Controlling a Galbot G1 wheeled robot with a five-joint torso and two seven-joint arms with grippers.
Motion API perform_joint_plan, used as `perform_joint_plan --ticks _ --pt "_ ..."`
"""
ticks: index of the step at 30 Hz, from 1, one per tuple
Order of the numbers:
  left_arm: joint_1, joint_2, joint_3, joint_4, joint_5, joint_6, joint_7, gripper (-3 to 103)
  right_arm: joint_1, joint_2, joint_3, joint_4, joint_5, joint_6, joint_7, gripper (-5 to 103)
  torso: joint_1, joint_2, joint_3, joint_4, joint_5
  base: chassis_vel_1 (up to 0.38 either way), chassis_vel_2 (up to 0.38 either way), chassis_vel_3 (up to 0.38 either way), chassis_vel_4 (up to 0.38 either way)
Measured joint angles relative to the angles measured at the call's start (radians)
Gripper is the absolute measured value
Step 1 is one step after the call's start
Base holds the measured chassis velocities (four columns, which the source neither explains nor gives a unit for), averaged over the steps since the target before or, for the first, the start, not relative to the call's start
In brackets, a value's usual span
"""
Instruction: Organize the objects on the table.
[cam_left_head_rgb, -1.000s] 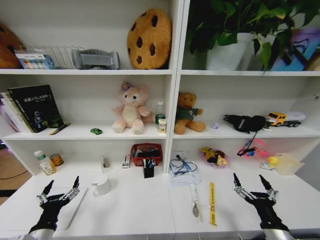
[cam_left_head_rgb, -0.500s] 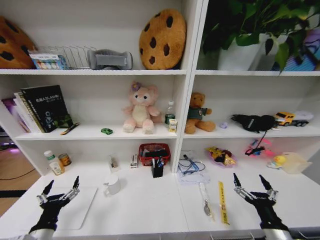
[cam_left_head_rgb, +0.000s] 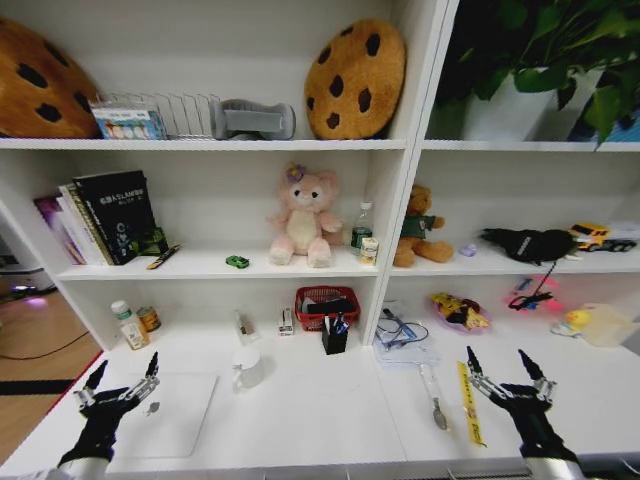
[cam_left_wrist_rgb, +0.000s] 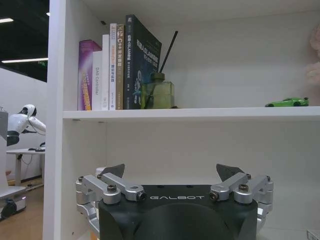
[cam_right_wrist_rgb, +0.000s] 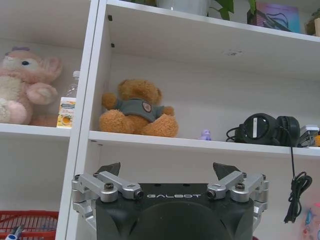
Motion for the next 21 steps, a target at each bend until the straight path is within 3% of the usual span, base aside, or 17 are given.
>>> perform_joint_plan --ticks 15,21 --pt "0.0 0.0 0.0 0.0 0.0 0.0 0.0 100 0.0 0.0 0.0 0.0 0.0 0.0 0.0 100 0.0 0.0 0.0 0.0005 0.0 0.167 0.172 -0.165 -0.167" --pt "0.0 0.0 0.0 0.0 0.0 0.0 0.0 100 0.0 0.0 0.0 0.0 0.0 0.0 0.0 100 0.0 0.0 0.0 -0.0003 0.0001 0.148 0.171 -0.162 -0.18"
